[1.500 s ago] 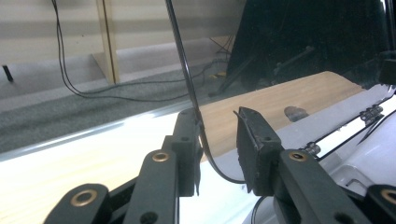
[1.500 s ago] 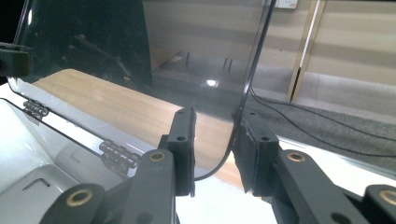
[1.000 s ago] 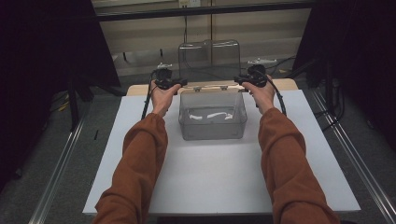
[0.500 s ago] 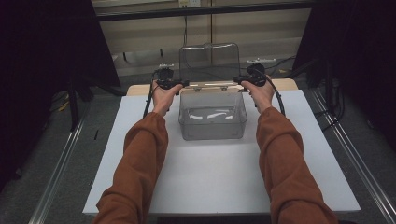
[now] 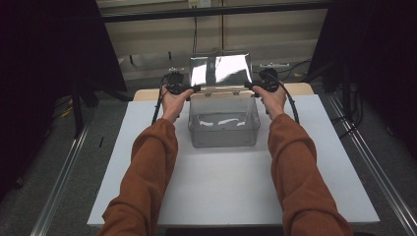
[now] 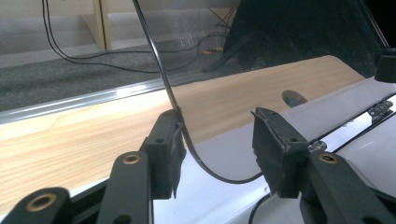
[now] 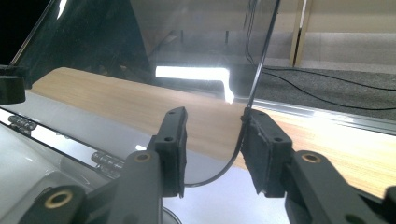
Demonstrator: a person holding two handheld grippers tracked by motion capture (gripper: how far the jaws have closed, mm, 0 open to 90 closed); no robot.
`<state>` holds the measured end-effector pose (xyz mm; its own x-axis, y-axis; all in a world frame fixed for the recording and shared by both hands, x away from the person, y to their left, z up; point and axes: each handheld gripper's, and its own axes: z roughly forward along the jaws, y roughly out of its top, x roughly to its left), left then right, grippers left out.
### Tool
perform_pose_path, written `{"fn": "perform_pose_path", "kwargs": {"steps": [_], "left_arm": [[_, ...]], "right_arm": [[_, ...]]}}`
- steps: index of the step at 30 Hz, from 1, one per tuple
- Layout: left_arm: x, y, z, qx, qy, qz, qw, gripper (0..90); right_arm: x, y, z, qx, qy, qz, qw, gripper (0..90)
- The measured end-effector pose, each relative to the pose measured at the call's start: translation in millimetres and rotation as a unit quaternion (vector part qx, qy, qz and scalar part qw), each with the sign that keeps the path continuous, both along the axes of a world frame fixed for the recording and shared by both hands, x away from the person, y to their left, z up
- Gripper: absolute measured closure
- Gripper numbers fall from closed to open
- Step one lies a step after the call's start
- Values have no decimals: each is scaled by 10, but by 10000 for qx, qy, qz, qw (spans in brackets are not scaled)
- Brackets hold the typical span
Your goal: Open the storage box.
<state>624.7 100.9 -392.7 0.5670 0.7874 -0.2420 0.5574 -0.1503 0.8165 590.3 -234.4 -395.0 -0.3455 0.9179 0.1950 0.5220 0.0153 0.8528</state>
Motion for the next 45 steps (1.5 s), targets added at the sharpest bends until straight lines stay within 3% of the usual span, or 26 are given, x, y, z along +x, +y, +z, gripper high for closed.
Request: {"fn": "perform_pose_path", "kwargs": {"steps": [10, 23, 36, 42, 45], "left_arm": [[-3, -21, -18, 17, 19, 41, 10000, 493], [-10, -24, -29, 158, -104, -13, 9998, 456], [-11, -30, -63, 33, -48, 12, 10000, 420], [-11, -55, -85, -29, 13, 139, 9999, 386], [-13, -59, -88, 119, -80, 178, 9997, 375]], "right_arm": [[9, 49, -35, -20, 14, -26, 10000, 514], [7, 53, -62, 61, 33, -17, 10000, 485], [19, 68, -118, 229, 69, -11, 9997, 423], [22, 73, -142, 320, 115, -13, 9994, 392], [22, 77, -151, 341, 141, -32, 9993, 370]]}}
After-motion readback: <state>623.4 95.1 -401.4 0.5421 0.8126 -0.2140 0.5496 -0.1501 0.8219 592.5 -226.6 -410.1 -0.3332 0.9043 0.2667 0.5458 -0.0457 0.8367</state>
